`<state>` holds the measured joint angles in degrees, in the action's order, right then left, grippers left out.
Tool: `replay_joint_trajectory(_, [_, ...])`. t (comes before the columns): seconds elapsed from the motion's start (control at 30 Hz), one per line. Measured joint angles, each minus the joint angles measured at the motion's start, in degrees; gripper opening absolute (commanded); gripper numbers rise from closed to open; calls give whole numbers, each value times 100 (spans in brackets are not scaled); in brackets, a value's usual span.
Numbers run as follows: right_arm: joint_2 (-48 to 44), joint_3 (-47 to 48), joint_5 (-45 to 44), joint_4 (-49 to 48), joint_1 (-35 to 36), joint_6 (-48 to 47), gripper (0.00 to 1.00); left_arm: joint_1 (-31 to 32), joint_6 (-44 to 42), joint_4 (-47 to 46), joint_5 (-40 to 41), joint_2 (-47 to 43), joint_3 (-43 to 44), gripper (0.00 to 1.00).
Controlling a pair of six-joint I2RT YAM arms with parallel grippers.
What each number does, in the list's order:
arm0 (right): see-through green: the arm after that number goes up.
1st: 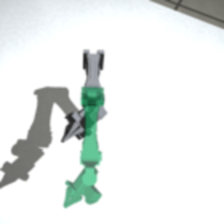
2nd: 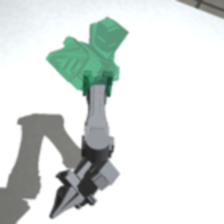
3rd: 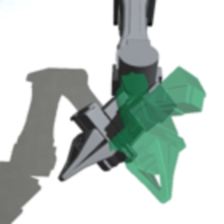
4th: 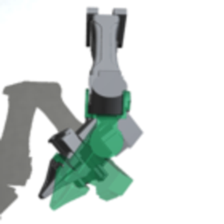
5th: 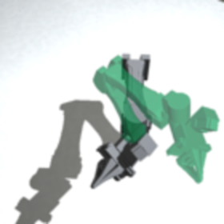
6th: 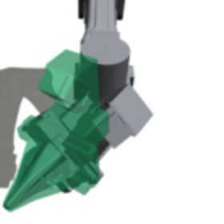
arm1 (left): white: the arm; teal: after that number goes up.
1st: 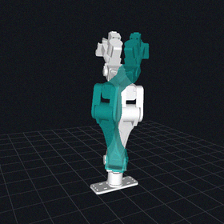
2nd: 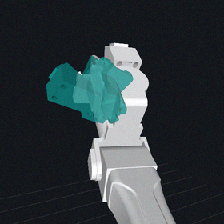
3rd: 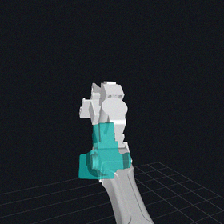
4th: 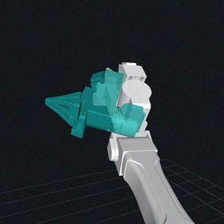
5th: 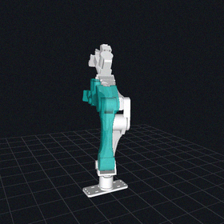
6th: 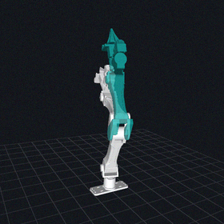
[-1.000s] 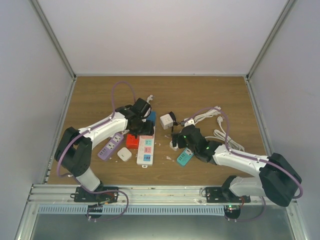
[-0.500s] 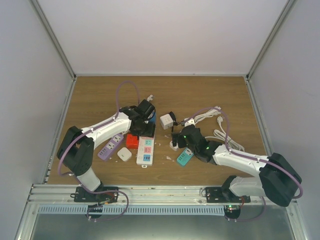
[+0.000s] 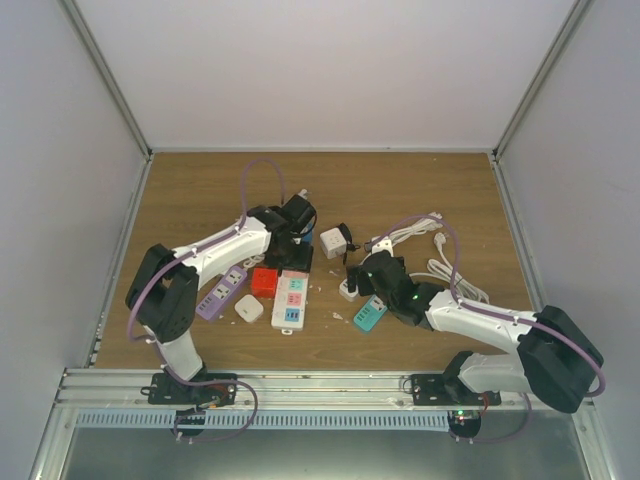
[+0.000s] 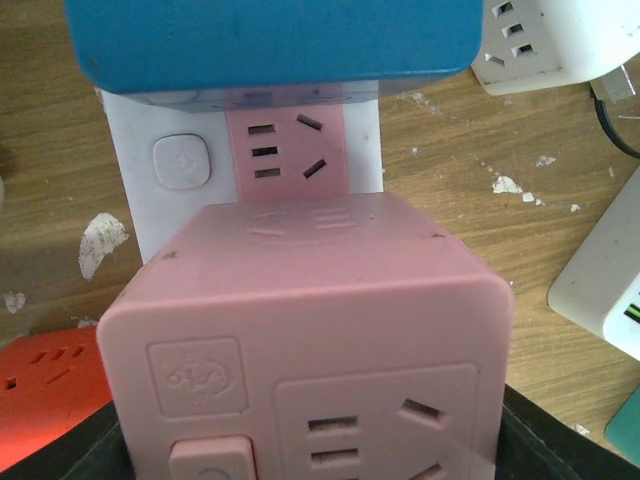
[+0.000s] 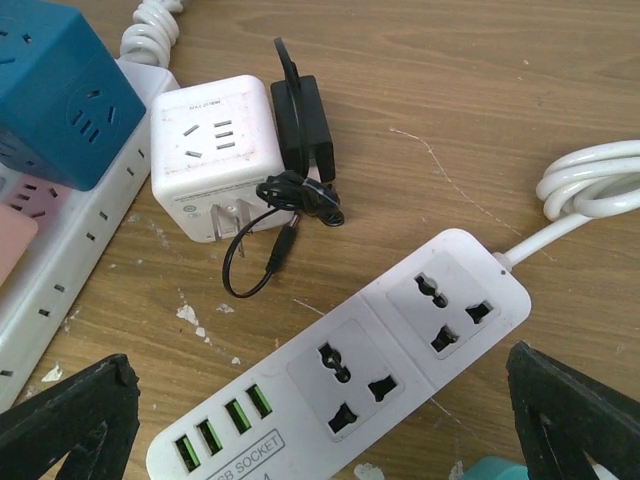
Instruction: Insert the plug
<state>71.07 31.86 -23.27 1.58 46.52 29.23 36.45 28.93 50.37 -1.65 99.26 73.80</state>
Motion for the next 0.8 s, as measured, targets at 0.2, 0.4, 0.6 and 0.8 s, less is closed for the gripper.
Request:
replay_joint_trajectory(0.2, [13, -4, -48, -2, 0, -2, 100, 0, -149, 59, 57, 260, 144, 42])
replay_joint_trajectory(0.4, [13, -7, -72, -2, 0, 0, 100, -11, -151, 125, 66, 358, 251, 43])
replay_joint_trajectory(0.6, [13, -11, -81, -2, 0, -2, 100, -11, -133, 192, 83, 409, 313, 53])
replay_joint_trajectory(0.8, [15, -17, -87, -4, 0, -2, 100, -17, -92, 227, 153, 409, 372, 68])
